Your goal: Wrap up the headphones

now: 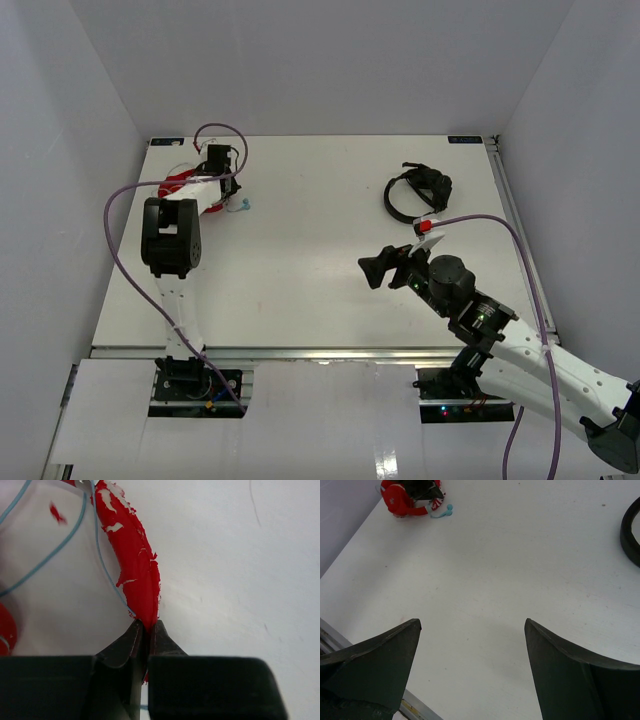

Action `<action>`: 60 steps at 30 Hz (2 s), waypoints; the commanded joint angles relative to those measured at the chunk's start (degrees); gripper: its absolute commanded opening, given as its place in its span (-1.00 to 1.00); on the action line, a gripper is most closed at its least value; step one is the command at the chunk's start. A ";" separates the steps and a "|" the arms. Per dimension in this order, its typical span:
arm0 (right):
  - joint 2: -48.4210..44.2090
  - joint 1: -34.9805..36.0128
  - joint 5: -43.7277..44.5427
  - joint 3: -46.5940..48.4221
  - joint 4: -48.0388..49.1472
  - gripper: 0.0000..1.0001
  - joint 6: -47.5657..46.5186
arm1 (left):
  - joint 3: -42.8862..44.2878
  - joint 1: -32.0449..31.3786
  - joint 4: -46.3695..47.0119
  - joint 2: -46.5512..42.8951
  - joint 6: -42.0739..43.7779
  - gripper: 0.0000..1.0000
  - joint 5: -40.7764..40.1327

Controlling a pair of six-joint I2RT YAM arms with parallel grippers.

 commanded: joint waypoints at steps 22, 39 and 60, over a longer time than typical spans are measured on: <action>-0.75 0.28 4.80 2.28 0.60 0.83 -1.44 | -25.81 -44.53 -6.27 -32.72 -45.04 -1.00 -18.32; 1.84 0.28 7.84 0.45 2.68 0.85 -3.07 | -13.21 -42.49 -10.43 -15.10 -44.22 -1.00 -21.94; -1.73 0.28 5.22 -0.36 3.32 0.85 -3.08 | -0.87 -34.23 -8.53 -21.66 8.38 0.96 3.68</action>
